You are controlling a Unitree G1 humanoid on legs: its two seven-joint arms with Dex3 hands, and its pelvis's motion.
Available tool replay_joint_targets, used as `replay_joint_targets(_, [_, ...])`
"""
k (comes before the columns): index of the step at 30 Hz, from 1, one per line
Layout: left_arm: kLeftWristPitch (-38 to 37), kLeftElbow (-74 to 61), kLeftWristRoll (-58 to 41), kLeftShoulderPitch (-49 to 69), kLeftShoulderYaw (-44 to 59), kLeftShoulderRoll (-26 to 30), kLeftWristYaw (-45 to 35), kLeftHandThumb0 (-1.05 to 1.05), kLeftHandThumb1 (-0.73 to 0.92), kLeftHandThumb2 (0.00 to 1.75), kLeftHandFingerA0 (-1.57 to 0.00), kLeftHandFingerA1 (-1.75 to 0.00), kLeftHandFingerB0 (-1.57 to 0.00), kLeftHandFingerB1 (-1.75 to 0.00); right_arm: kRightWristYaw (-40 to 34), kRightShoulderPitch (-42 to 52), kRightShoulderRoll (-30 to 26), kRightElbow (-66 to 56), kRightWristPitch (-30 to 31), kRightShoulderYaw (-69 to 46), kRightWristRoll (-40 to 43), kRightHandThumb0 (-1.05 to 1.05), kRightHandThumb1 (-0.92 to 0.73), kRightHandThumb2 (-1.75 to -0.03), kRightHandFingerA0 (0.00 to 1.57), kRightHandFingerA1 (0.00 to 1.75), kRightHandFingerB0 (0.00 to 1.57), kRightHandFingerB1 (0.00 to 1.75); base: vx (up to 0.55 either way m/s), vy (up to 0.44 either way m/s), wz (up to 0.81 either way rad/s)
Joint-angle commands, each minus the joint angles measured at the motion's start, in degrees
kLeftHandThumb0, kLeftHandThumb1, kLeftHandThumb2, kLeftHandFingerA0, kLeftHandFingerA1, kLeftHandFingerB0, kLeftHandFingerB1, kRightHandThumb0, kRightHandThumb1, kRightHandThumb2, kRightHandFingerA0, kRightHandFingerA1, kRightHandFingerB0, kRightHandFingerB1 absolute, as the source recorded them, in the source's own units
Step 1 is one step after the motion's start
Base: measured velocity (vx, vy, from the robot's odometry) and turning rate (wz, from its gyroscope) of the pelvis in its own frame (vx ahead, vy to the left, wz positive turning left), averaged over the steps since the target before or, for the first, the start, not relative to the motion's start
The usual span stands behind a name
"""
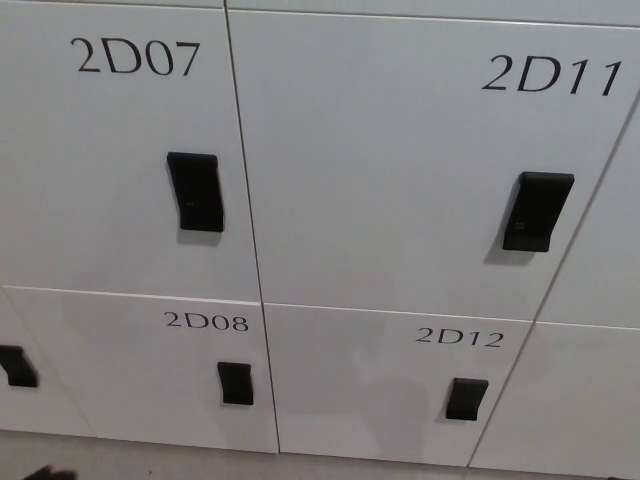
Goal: The robot uses its left hand to push the door of an open cabinet towards the right and closes it
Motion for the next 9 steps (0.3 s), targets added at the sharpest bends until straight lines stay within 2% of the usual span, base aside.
replay_joint_targets(1, [-3.89,17.08,-11.02,-1.27,7.91,-1.4,-3.39,-0.67,0.92,0.71,-0.37,-0.35,-0.27,-0.31,0.09,3.08,-1.35,0.72,0.83,0.26,-0.47,-0.53,-0.84,-0.65,0.37,0.37,0.31,0.33,0.0,0.0,0.0])
replay_joint_targets(2, [-3.63,18.1,-10.99,-1.63,8.21,-1.38,-4.12,-0.67,0.92,0.7,-0.35,-0.35,-0.24,-0.3,0.23,3.27,-1.36,0.69,0.82,0.26,-0.44,-0.57,-0.68,-0.99,0.32,0.52,0.21,0.45,0.0,0.0,0.0])
replay_joint_targets(3, [-3.65,18.57,-11.08,-1.81,8.39,-1.37,-4.55,-0.67,0.92,0.7,-0.35,-0.35,-0.24,-0.3,0.31,3.34,-1.33,0.66,0.78,0.2,-0.36,-0.57,-0.68,-0.99,0.32,0.52,0.21,0.45,0.0,0.0,0.0])
replay_joint_targets(4, [-3.27,19.64,-10.87,-2.43,8.56,-1.43,-4.94,-0.65,0.92,0.7,-0.32,-0.33,-0.24,-0.29,0.45,3.39,-1.33,0.57,0.94,0.18,-0.29,-0.53,-0.84,-0.65,0.36,0.37,0.32,0.33,0.0,0.0,0.0])
replay_joint_targets(6, [-2.91,20.61,-10.47,-3.08,8.59,-1.53,-4.9,-0.65,0.92,0.7,-0.32,-0.33,-0.24,-0.29,0.54,3.37,-1.35,0.49,1.18,0.23,-0.32,-0.53,-0.84,-0.65,0.36,0.37,0.32,0.33,0.0,0.0,0.0])
replay_joint_targets(7, [-2.99,21.69,-10.13,-3.7,8.54,-1.8,-4.81,-0.65,0.92,0.7,-0.33,-0.33,-0.25,-0.3,0.4,3.61,-1.43,0.41,1.16,0.37,-0.47,-0.59,-0.68,-0.99,0.32,0.52,0.22,0.45,0.0,0.0,0.0])
replay_joint_targets(9, [-3.2,22.41,-10.02,-4.11,8.56,-2.03,-4.73,-0.65,0.92,0.7,-0.31,-0.32,-0.23,-0.29,0.31,3.64,-1.48,0.43,1.13,0.49,-0.62,-0.59,-0.69,-1.0,0.32,0.52,0.22,0.45,0.0,0.0,0.0])
